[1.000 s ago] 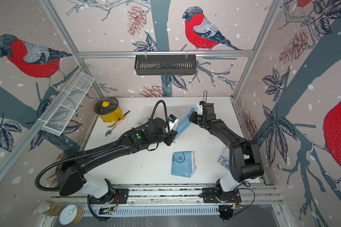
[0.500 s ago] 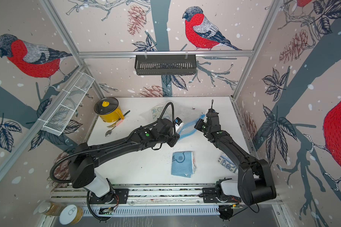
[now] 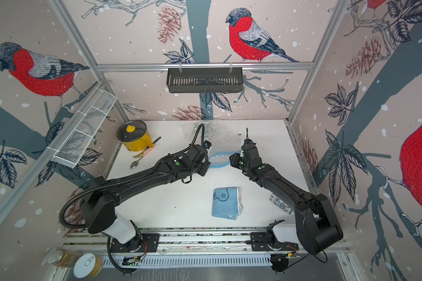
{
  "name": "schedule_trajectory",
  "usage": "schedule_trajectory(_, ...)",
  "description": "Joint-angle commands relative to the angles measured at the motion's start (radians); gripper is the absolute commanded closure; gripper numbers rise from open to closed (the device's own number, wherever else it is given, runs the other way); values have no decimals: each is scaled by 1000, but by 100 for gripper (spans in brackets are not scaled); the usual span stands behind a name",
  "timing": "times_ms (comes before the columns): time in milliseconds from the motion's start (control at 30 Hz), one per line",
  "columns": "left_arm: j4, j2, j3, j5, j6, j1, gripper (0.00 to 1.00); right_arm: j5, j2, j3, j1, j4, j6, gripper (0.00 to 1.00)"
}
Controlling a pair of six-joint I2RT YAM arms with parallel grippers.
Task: Place the folded towel into the vacuum bag
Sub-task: Adjust the vacuum bag at the center of the board, then move the towel to the center of the board.
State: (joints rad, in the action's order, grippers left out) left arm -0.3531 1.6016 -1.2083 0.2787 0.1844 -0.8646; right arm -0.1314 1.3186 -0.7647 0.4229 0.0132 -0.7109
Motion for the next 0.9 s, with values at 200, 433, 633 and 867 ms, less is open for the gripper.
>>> schedule_trajectory(200,-35,-32,9,39,62,42,100,-63,-106,-56,-68,221,87,33)
schedule_trajectory(433,-15,-31,29,-7,59,47,100,-28,-181,-114,-190,493,110,16)
schedule_trajectory(633,7,-37,48,-20,66,55,100,0,-215,-107,-456,625,144,0)
schedule_trajectory(867,25,-67,78,-31,84,58,100,41,-77,-130,-757,770,195,0)
